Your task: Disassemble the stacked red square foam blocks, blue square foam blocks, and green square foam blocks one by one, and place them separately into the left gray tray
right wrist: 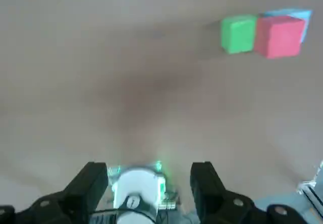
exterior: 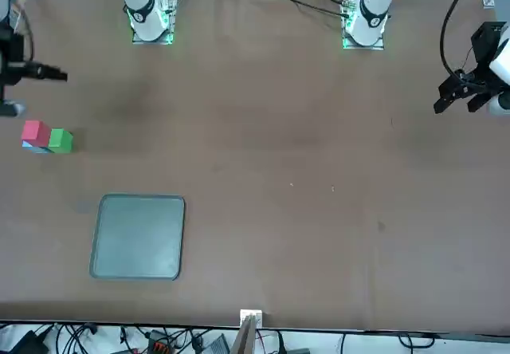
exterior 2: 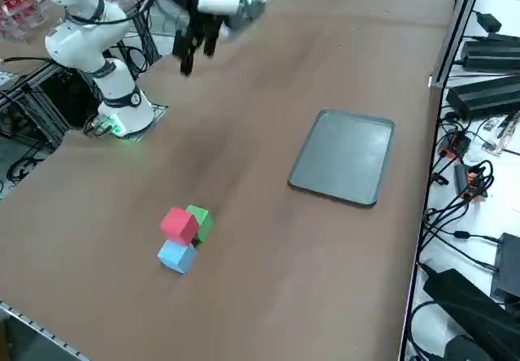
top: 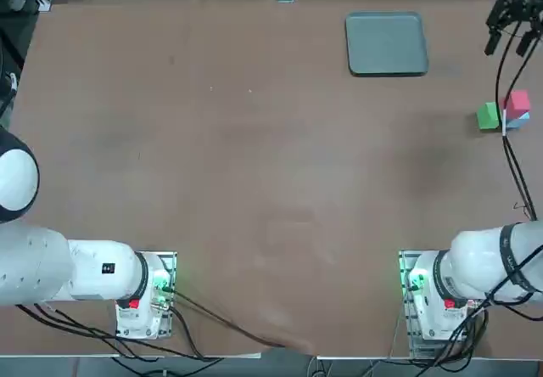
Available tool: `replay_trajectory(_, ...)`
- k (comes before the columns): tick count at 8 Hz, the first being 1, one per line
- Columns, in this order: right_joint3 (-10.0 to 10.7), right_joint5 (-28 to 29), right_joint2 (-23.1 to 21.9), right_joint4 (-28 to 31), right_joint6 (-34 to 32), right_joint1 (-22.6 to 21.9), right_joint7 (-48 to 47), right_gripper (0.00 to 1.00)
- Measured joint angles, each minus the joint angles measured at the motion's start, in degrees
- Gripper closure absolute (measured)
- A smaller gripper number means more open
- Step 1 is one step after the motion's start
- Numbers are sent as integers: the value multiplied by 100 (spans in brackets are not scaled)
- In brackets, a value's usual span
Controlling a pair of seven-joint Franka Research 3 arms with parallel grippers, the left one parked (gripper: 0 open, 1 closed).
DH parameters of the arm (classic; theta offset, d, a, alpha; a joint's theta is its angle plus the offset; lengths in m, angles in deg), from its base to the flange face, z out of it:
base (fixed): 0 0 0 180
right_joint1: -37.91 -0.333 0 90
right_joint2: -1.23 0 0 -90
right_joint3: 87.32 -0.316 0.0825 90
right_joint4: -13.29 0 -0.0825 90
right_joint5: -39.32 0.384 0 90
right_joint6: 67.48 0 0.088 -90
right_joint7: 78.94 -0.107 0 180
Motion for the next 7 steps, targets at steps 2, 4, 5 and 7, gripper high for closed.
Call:
replay_trajectory(2, 13, -21, 197, 290, 1046, 703, 836, 0)
replay_trajectory(4, 23, -25, 621, 356, 2120, 1431, 2129, 0)
replay_trajectory(5, 23, -25, 869, 366, 2585, 1693, 2567, 0)
replay_trajectory(7, 23, -24, 1271, 450, 3441, 1998, 3010, 0)
